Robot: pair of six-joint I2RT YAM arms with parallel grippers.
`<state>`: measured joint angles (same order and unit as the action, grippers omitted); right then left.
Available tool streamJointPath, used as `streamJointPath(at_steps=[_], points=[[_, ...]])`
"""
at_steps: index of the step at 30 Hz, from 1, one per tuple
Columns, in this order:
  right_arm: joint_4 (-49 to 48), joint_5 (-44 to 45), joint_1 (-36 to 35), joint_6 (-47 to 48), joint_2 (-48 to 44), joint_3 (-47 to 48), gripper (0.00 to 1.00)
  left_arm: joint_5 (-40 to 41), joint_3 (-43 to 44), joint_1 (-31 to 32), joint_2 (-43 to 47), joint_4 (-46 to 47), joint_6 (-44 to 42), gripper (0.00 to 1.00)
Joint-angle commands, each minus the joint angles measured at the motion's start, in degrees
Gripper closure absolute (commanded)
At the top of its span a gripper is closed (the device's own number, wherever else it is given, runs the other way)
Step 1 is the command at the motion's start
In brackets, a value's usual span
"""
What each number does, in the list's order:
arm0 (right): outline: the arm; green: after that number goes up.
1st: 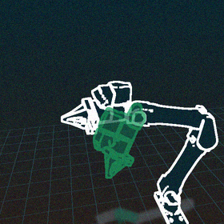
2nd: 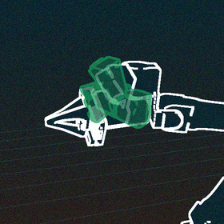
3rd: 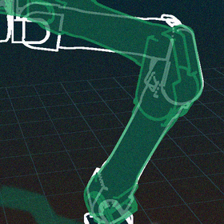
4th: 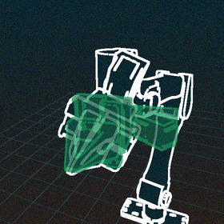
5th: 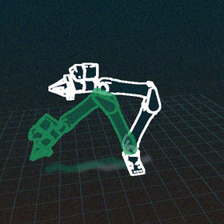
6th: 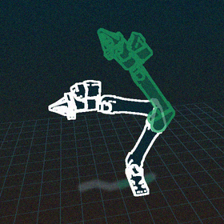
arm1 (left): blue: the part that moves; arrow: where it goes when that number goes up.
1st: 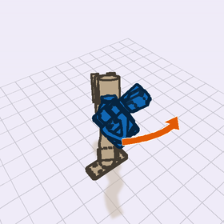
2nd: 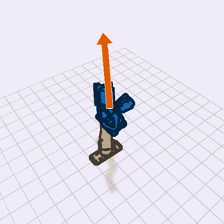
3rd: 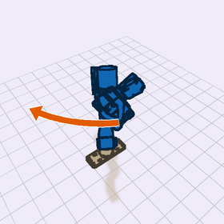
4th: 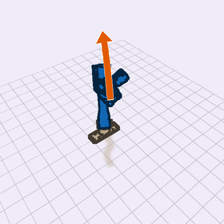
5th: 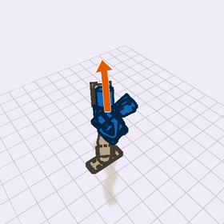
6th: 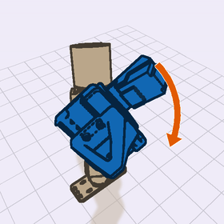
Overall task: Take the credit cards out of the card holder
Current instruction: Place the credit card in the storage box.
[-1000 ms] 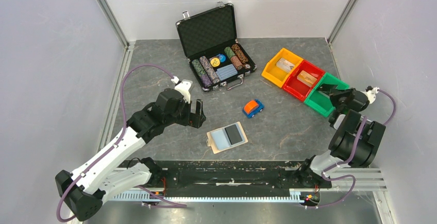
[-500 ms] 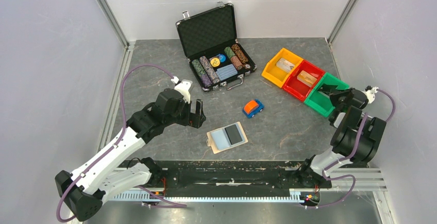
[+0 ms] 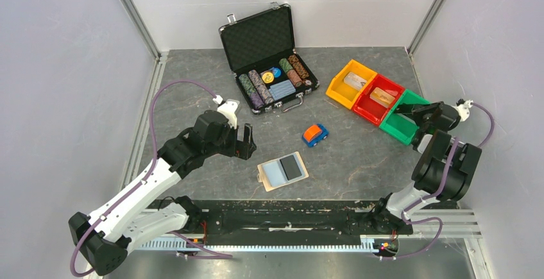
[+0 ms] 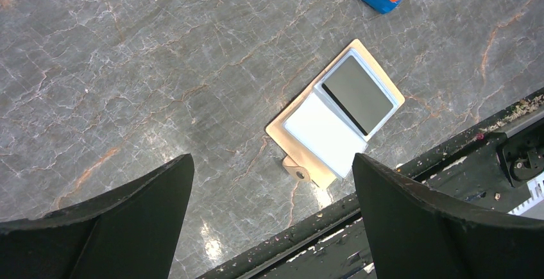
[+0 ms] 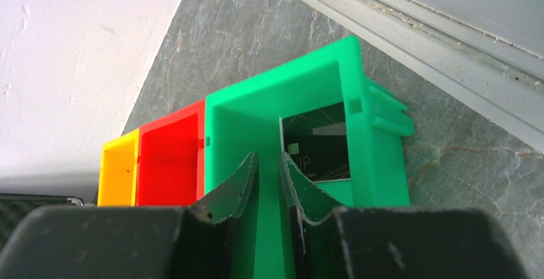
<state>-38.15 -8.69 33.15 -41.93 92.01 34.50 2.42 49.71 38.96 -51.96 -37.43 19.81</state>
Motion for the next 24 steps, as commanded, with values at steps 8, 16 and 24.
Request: streamJointPath(at_steps=[8,16,24], points=[[9.01,4.47,-1.28,5.2,0.77,8.0,0.78,-0.56,1.15,-0.11,0.03,0.87,-4.26,0.0],[25.63,14.81,-7.51,15.52,-1.38,18.21,0.78,-0.49,1.26,-0.11,-0.07,0.87,-4.26,0.0],[36.91,23.3,-11.85,18.07,-2.82,22.76,0.79,-0.18,1.26,-0.1,0.25,0.85,-4.26,0.0]])
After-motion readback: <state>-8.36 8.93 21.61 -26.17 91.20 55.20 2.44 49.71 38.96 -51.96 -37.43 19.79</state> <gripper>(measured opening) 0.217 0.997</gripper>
